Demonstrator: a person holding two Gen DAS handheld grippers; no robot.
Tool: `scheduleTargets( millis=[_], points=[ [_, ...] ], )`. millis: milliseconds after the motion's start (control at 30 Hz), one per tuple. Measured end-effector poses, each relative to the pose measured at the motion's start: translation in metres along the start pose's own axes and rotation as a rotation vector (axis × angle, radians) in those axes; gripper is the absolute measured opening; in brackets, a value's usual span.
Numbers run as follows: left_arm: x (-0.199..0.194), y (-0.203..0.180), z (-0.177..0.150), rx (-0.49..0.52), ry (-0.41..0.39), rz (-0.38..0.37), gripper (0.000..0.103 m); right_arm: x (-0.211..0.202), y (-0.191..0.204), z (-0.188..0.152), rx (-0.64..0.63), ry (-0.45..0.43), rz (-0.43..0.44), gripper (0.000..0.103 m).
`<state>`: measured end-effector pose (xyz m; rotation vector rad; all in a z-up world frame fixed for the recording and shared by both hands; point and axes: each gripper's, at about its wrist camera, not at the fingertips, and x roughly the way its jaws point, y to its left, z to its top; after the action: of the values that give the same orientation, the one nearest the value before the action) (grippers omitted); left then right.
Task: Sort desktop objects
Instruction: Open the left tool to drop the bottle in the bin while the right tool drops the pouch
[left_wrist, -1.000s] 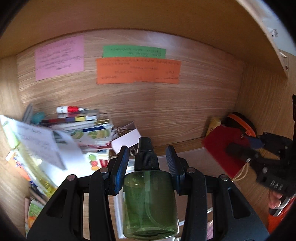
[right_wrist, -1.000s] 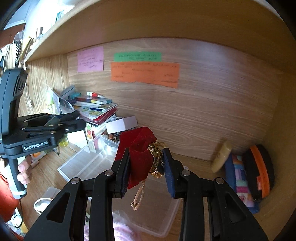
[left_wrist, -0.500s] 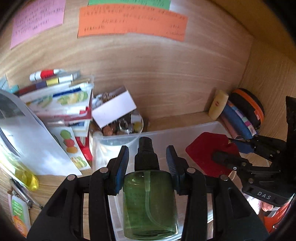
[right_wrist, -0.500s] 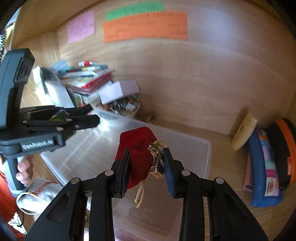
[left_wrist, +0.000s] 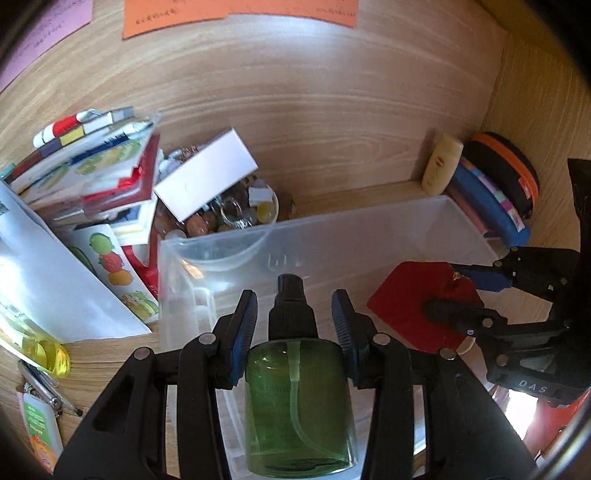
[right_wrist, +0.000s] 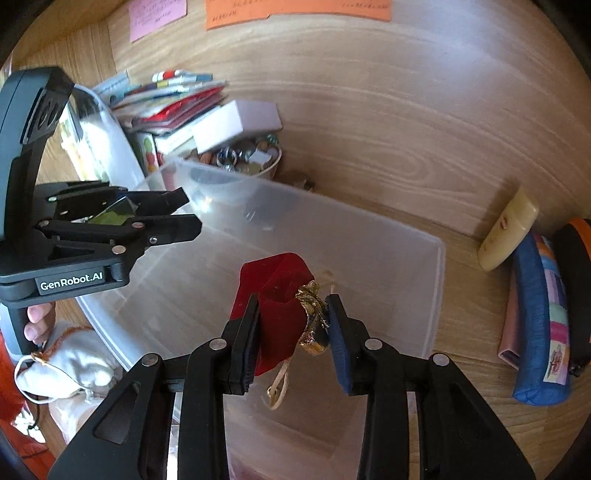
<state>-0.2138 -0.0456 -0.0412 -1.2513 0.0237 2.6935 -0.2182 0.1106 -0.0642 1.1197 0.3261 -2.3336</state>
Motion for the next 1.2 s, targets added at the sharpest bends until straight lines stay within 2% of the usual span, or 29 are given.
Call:
scheduleTargets(
  millis=[133,267,333,500,600,867,1200],
  points=[
    [0.003,-0.003,-0.001,0.018,0.001,0.014,0.043,0.003,0.006,-0.001,-0.029,0.002,-0.02,0.032],
    [0.0,-0.003,-0.001,0.027,-0.013,0.028,0.057,0.003,0.007,-0.001,-0.036,0.002,-0.02,0.032],
    [-0.004,-0.002,-0.001,0.032,-0.025,0.035,0.061,0.002,0.006,0.0,-0.035,0.001,-0.018,0.034],
    [-0.011,-0.007,0.002,0.041,-0.067,0.06,0.072,-0.007,0.004,0.001,-0.029,-0.032,-0.023,0.057],
    [-0.018,-0.009,0.003,0.046,-0.093,0.076,0.075,-0.014,0.004,0.004,-0.024,-0.063,-0.026,0.066],
    [-0.042,-0.013,0.005,0.061,-0.173,0.101,0.091,-0.04,0.0,0.011,-0.008,-0.155,-0.035,0.077],
    [-0.092,-0.022,0.001,0.085,-0.279,0.154,0.096,-0.091,-0.003,0.009,0.032,-0.256,-0.066,0.083]
  ],
)
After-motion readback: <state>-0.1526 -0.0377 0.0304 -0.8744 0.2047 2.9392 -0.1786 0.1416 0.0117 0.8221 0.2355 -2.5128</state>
